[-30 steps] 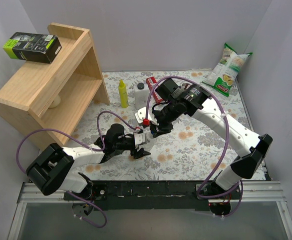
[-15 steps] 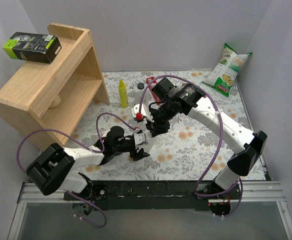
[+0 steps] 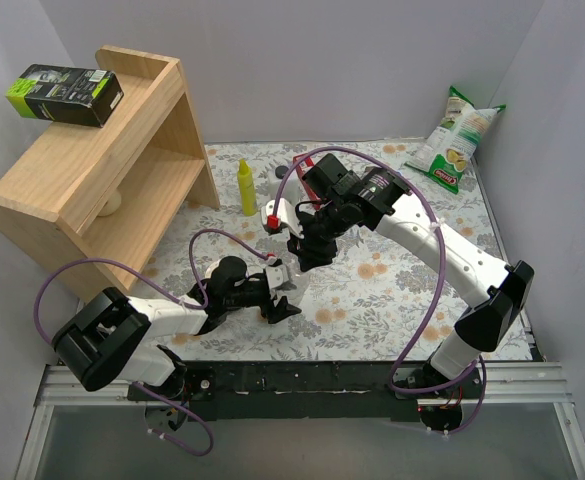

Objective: Screw on the bottle caps

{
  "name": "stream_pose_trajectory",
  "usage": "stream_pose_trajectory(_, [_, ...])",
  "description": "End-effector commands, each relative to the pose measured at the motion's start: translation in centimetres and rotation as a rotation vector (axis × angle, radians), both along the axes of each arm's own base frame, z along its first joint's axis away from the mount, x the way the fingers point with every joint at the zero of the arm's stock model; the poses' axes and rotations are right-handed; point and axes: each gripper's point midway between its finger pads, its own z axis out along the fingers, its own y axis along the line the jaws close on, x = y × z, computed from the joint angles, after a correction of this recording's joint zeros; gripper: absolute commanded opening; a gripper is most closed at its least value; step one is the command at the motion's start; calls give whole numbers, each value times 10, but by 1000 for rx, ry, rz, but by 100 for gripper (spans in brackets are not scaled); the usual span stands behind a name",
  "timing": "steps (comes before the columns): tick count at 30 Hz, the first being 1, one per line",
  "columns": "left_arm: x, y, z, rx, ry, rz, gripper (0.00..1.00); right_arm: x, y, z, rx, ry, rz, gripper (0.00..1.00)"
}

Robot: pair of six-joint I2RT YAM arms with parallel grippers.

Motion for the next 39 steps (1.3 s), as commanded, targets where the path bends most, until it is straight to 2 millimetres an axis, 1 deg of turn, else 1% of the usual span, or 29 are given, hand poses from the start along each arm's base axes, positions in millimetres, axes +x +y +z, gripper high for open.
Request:
stream_pose_trajectory(1, [13,-15,65,-166,-180,-10,0,-14,-17,-18,-124,83,-23,20])
stream_pose_trajectory(2, [12,-15,63,-158,-190,-22,0,-15,-17,-18,-125,83,-13,20])
stream_pose_trajectory(5, [16,-14,63,-156,-194,0,0,-12,-16,-18,-141,88,-39,20])
stream_pose_trajectory(8, [20,-16,66,-168,-160,27,0,-5,-16,-19,-149,57,-79,21])
stream_pose_trajectory(10, [19,-17,66,-170,-154,20,0,-1,-18,-20,-161,35,-97,24])
stream_pose_trajectory(13, [18,-17,63,-166,-145,15,0,-2,-19,-20,-163,31,-97,27])
stream_pose_trajectory(19, [14,-14,54,-138,-130,11,0,-2,-17,-11,-137,24,-96,34])
stream_pose_trajectory(22, [13,-13,50,-128,-115,10,0,-1,-14,-5,-131,18,-95,41])
stream_pose_trajectory(26, [10,-10,44,-117,-104,7,0,2,-12,0,-119,10,-92,45])
stream_pose_trajectory(27, [9,-10,43,-114,-100,7,0,1,-11,4,-108,10,-88,48])
stream_pose_trajectory(29, [9,-10,43,-112,-96,6,0,1,-10,4,-109,15,-81,53])
stream_pose_trajectory(30, [9,-10,43,-111,-95,6,0,-1,-8,7,-100,17,-74,59])
stream_pose_trajectory(32, [9,-10,42,-109,-95,7,0,-1,-8,10,-91,16,-71,65])
stream_pose_trajectory(33, [9,-10,42,-109,-94,6,0,-1,-7,10,-89,18,-69,73])
stream_pose_trajectory(36, [8,-10,42,-108,-94,1,0,-1,-9,9,-96,15,-74,91])
stream_pose_trajectory(39, [7,-10,41,-106,-90,-2,0,1,-16,9,-108,-18,-86,92])
